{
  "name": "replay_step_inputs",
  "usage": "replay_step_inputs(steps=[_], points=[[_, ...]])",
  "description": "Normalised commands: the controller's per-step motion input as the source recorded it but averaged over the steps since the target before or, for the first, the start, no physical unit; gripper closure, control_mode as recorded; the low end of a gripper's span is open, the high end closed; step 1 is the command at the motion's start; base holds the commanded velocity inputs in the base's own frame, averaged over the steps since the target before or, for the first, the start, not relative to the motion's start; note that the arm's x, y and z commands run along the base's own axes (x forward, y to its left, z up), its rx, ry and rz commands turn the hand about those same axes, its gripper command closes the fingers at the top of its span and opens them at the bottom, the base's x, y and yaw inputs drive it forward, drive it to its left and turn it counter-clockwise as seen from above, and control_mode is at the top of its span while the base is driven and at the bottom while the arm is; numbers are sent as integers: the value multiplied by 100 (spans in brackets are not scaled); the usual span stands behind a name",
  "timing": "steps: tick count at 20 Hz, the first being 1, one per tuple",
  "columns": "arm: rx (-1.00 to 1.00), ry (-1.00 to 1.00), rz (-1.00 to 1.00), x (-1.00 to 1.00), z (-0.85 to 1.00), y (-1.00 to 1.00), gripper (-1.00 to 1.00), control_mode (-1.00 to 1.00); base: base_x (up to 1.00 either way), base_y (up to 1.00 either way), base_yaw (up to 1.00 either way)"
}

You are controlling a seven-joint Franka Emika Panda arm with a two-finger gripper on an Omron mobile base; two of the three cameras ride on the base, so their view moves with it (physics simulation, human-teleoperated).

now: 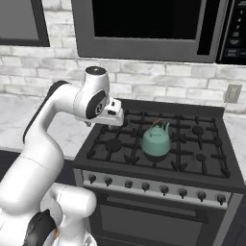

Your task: Turn on the front center burner of the stove.

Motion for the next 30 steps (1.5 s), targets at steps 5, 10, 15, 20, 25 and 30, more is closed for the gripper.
replay_step_inputs(steps=[5, 10, 15, 20, 25, 30], points=[[2, 0, 0, -13, -35, -94, -100, -100, 0, 0, 0], [-1, -4, 0, -4, -50, -95, -100, -100, 0, 0, 0], [-3, -1, 0, -9, -27, -55, -100, -100, 0, 0, 0], [0, -12, 0, -13, -34, -41, -100, -100, 0, 0, 0], [0, -8, 0, -9, -38, -78, -100, -100, 0, 0, 0], [0, -13, 0, -4, -40, -43, -100, -100, 0, 0, 0]])
